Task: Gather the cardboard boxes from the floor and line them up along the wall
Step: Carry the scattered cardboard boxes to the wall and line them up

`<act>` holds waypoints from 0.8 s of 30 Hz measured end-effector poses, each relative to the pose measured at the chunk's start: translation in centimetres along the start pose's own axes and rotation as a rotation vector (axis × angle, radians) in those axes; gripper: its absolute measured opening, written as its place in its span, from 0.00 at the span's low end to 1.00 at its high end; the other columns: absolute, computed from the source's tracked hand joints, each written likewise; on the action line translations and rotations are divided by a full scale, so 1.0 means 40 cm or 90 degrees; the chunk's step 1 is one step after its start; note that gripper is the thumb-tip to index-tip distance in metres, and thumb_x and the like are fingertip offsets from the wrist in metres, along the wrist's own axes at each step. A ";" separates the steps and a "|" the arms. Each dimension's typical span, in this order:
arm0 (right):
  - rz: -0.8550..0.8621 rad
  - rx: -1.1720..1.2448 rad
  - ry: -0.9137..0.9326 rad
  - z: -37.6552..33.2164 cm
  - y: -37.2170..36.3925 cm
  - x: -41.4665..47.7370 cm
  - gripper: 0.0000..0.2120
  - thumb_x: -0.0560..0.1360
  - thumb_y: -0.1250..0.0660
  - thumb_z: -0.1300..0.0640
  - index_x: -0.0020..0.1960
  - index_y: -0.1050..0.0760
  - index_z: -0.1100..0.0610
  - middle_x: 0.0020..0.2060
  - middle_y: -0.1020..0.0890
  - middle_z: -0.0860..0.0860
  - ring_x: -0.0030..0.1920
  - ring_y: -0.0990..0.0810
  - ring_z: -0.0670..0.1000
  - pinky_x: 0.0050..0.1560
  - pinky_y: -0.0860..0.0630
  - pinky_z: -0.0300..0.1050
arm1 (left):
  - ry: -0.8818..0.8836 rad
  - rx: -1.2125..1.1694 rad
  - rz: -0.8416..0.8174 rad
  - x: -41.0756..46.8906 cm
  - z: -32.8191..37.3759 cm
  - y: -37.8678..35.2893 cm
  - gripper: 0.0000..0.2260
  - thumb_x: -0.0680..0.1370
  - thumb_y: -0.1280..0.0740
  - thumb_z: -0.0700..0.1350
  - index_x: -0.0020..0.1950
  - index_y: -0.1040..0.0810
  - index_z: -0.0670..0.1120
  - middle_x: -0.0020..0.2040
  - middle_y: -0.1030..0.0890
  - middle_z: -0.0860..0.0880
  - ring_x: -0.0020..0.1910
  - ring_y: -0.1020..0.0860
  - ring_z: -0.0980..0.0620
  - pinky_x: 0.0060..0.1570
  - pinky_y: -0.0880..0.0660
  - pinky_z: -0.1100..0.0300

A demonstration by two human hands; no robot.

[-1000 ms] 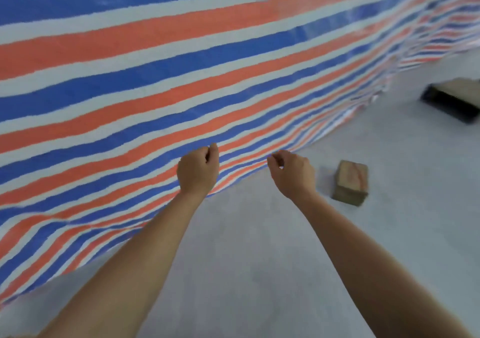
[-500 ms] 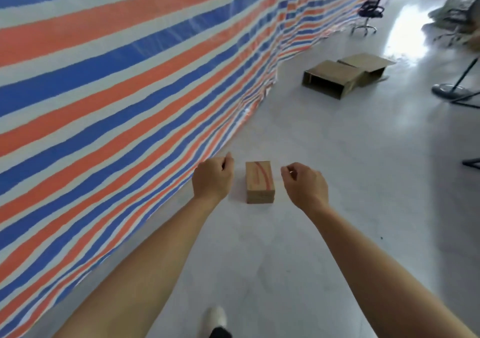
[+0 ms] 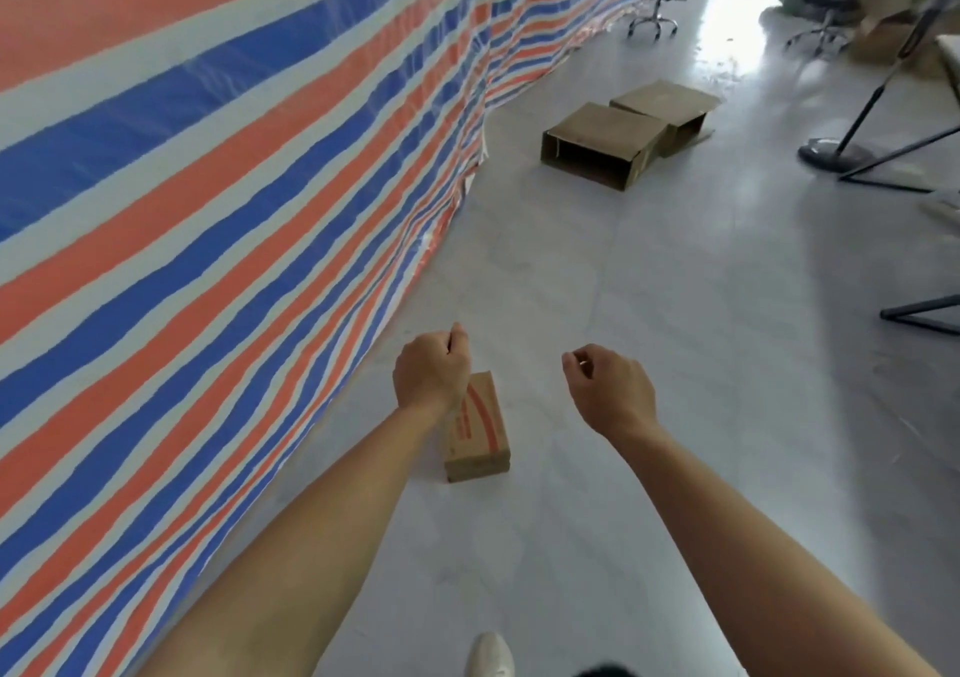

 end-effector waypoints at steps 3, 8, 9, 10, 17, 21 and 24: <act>-0.031 -0.002 -0.021 0.015 -0.050 0.133 0.15 0.82 0.41 0.46 0.55 0.18 0.52 0.48 0.15 0.47 0.49 0.19 0.53 0.41 0.31 0.44 | 0.024 0.003 -0.037 0.142 -0.019 -0.089 0.24 0.83 0.42 0.53 0.29 0.26 0.44 0.25 0.30 0.50 0.27 0.27 0.51 0.35 0.22 0.49; -0.093 -0.014 -0.015 0.031 -0.195 0.403 0.15 0.82 0.40 0.47 0.56 0.19 0.52 0.51 0.15 0.48 0.52 0.19 0.55 0.42 0.32 0.44 | 0.082 0.009 -0.059 0.357 -0.093 -0.243 0.27 0.83 0.45 0.59 0.28 0.31 0.46 0.25 0.30 0.50 0.26 0.30 0.51 0.31 0.30 0.54; -0.109 -0.013 -0.016 0.036 -0.232 0.454 0.14 0.82 0.40 0.47 0.57 0.19 0.52 0.51 0.15 0.48 0.52 0.19 0.55 0.42 0.32 0.44 | 0.105 0.016 -0.058 0.396 -0.115 -0.275 0.26 0.83 0.46 0.59 0.29 0.32 0.46 0.26 0.30 0.50 0.27 0.29 0.51 0.32 0.30 0.54; -0.134 -0.014 -0.017 0.041 -0.278 0.509 0.14 0.82 0.40 0.47 0.57 0.19 0.52 0.51 0.15 0.48 0.52 0.19 0.54 0.42 0.32 0.44 | 0.132 0.022 -0.056 0.436 -0.147 -0.311 0.25 0.83 0.46 0.59 0.31 0.32 0.46 0.27 0.29 0.50 0.28 0.28 0.50 0.32 0.30 0.54; -0.290 -0.007 -0.012 0.118 -0.689 0.783 0.17 0.82 0.40 0.45 0.67 0.26 0.51 0.58 0.20 0.49 0.54 0.20 0.50 0.47 0.30 0.44 | 0.335 0.049 -0.043 0.622 -0.463 -0.604 0.17 0.83 0.45 0.58 0.46 0.29 0.46 0.42 0.22 0.49 0.41 0.24 0.47 0.40 0.30 0.54; -0.367 -0.006 -0.042 0.234 -0.991 0.817 0.21 0.82 0.40 0.45 0.72 0.32 0.52 0.64 0.27 0.50 0.55 0.21 0.50 0.47 0.28 0.44 | 0.429 0.053 -0.094 0.635 -0.705 -0.831 0.14 0.83 0.44 0.56 0.50 0.29 0.47 0.45 0.23 0.51 0.46 0.22 0.46 0.41 0.34 0.56; -0.396 -0.006 -0.068 0.346 -1.227 0.813 0.23 0.82 0.39 0.46 0.74 0.35 0.53 0.67 0.29 0.51 0.58 0.22 0.52 0.52 0.24 0.48 | 0.466 0.062 -0.133 0.614 -0.915 -1.010 0.16 0.83 0.44 0.57 0.59 0.28 0.46 0.56 0.22 0.49 0.54 0.22 0.47 0.46 0.32 0.57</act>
Point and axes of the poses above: each hand's wrist, its own x-axis towards the middle knuckle, its own y-axis out of the back of the hand, z = x × y, the point moved 6 cm from there along x, towards the middle knuckle
